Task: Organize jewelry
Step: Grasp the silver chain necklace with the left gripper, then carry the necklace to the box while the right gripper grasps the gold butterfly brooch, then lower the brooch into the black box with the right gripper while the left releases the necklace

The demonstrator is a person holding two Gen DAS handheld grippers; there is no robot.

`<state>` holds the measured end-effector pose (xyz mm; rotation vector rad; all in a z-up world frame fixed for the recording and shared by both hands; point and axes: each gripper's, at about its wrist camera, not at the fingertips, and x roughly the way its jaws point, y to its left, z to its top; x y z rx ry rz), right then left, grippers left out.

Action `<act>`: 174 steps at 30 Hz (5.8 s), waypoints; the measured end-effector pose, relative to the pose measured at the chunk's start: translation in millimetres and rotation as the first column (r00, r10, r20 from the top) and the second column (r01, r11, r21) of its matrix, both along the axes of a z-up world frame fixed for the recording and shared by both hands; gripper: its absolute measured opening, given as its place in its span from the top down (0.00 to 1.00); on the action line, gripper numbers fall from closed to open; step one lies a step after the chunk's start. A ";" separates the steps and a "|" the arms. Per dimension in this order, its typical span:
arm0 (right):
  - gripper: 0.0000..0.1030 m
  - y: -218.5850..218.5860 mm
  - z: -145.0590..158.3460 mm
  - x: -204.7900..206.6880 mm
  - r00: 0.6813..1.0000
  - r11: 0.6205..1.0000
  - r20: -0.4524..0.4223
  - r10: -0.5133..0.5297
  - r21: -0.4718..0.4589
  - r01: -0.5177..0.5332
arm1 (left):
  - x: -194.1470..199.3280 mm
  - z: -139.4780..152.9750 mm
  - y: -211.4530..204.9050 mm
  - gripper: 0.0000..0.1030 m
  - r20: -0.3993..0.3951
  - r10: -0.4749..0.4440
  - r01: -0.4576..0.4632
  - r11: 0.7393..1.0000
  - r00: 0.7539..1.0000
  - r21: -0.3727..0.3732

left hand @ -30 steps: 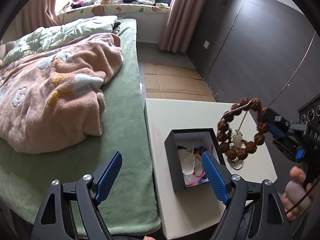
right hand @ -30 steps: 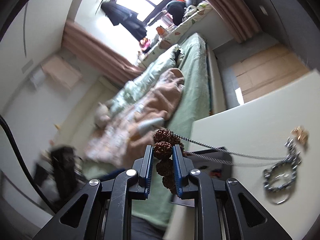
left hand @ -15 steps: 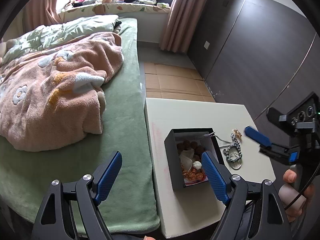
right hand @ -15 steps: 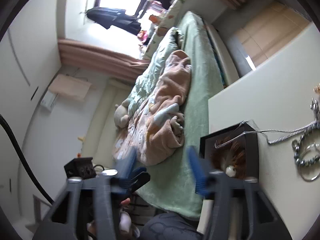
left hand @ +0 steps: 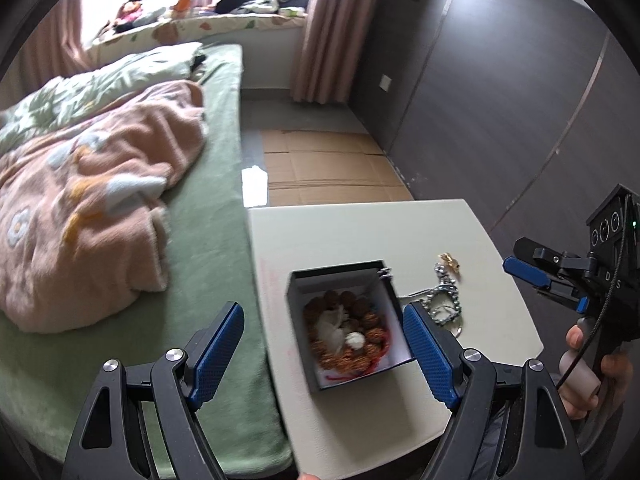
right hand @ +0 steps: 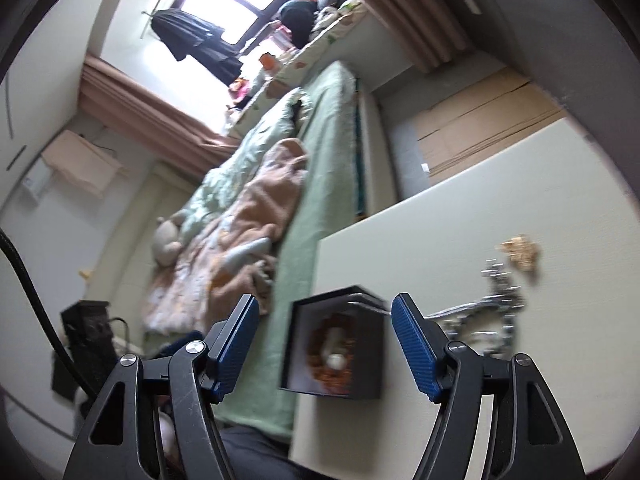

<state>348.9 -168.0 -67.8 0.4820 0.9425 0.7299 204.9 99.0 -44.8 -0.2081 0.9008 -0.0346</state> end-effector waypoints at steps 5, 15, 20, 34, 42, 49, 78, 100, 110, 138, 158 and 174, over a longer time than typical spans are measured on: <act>0.33 -34.9 -4.6 4.7 0.997 0.996 -0.016 -0.070 -0.064 0.069 | 15.6 0.0 -33.7 0.20 -0.012 -0.072 0.073 0.997 0.997 0.038; 0.33 -92.0 -23.6 16.4 0.979 0.975 -0.097 -0.177 -0.153 0.161 | 56.1 -12.0 -94.7 0.20 -0.063 -0.195 0.198 0.979 0.979 0.046; 0.33 -120.3 -31.0 18.8 0.964 0.964 -0.133 -0.232 -0.167 0.208 | 84.3 -25.2 -121.0 0.20 -0.103 -0.213 0.217 0.976 0.971 0.021; 0.33 -156.2 -46.3 29.5 0.922 0.923 -0.182 -0.342 -0.248 0.293 | 150.6 -82.0 -181.7 0.35 -0.244 -0.188 0.201 0.979 0.951 0.029; 0.33 -166.5 -56.7 36.1 0.895 0.910 -0.228 -0.383 -0.257 0.324 | 170.0 -113.8 -194.3 0.43 -0.309 -0.140 0.170 0.983 0.941 0.072; 0.33 -163.4 -60.1 39.0 0.896 0.916 -0.245 -0.371 -0.254 0.310 | 172.2 -129.6 -200.4 0.72 -0.319 -0.106 0.155 0.979 0.942 0.132; 0.33 -49.2 -56.8 87.9 0.994 0.909 -0.085 -0.069 -0.416 0.028 | 140.0 -17.1 -125.0 0.79 -0.100 -0.081 0.087 0.995 0.992 0.058; 0.70 17.7 -85.0 90.1 0.991 0.663 -0.014 0.134 -0.742 -0.100 | 86.7 95.0 -72.7 0.79 0.103 -0.030 0.022 0.997 0.994 0.080; 0.71 1.9 -61.1 79.5 0.994 0.749 -0.003 0.106 -0.658 -0.082 | 50.8 148.7 -60.5 0.79 0.209 -0.010 -0.012 0.995 0.978 0.102; 0.71 80.5 -2.1 11.4 0.962 0.913 0.067 0.264 -0.338 -0.227 | 42.9 114.7 -18.3 0.81 0.160 0.058 -0.069 0.995 0.985 0.066; 0.71 88.2 -8.4 14.8 0.960 0.925 0.024 0.279 -0.274 -0.262 | 41.6 -41.8 19.5 0.38 0.002 0.169 -0.165 0.961 0.986 -0.224; 0.34 115.6 -21.2 22.4 0.967 0.921 -0.028 0.253 -0.300 -0.249 | 17.7 -41.8 44.2 0.28 0.074 0.266 -0.239 0.936 0.961 -0.260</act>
